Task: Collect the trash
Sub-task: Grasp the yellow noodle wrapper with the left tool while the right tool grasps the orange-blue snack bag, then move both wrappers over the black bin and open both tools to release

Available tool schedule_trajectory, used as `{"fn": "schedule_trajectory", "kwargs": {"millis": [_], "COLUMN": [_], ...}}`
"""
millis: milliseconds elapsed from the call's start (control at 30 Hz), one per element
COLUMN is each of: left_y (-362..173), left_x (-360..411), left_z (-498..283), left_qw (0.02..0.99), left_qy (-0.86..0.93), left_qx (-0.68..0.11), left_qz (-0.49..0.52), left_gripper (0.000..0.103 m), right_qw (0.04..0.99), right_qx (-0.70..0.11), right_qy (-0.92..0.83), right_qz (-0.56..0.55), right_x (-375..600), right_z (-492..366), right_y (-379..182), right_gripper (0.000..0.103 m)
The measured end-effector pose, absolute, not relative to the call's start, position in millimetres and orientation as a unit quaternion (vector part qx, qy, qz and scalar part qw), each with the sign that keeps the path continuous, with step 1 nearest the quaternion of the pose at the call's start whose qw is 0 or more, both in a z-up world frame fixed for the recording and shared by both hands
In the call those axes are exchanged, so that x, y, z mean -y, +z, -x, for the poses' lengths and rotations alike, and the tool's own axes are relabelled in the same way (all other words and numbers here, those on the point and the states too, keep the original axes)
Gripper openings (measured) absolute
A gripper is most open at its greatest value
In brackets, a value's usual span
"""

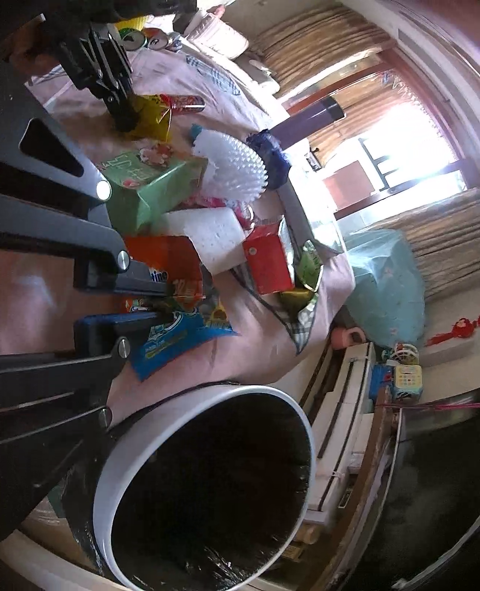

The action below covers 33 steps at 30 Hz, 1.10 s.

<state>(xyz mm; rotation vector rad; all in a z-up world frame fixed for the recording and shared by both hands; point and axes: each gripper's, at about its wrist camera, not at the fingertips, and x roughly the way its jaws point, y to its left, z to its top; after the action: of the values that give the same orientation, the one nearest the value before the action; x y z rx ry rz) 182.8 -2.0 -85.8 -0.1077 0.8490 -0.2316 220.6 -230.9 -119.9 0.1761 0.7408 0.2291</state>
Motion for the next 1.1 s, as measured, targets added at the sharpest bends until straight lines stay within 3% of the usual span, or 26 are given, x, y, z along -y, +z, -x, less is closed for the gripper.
{"fn": "schedule_trajectory", "kwargs": {"millis": [200,233,267,300,1100], "left_y": [-69,-65,-62,-59,-13], "left_x": [10,14,18,23,143], "left_z": [-168,-165,-163,-162,-152], "left_qw": [0.909,0.909,0.909,0.908,0.900], "left_qy": [-0.127,-0.135,-0.140,-0.149,-0.266], "left_qx": [-0.394,-0.391,-0.389,-0.388,-0.345], "left_qz": [0.050,0.050,0.048,0.047,-0.017], "left_gripper": [0.016,0.014,0.001,0.001,0.001], "right_qw": [0.928,0.929,0.930,0.931,0.942], "right_qx": [-0.337,-0.334,-0.331,-0.328,-0.287], "right_qy": [0.117,0.116,0.116,0.114,0.058], "right_qz": [-0.105,-0.108,-0.110,-0.112,-0.163], "right_x": [246,250,252,255,334], "right_z": [-196,-191,-188,-184,-148], "right_y": [-103,-100,-98,-95,-77], "right_gripper": [0.004,0.004,0.004,0.004,0.004]}}
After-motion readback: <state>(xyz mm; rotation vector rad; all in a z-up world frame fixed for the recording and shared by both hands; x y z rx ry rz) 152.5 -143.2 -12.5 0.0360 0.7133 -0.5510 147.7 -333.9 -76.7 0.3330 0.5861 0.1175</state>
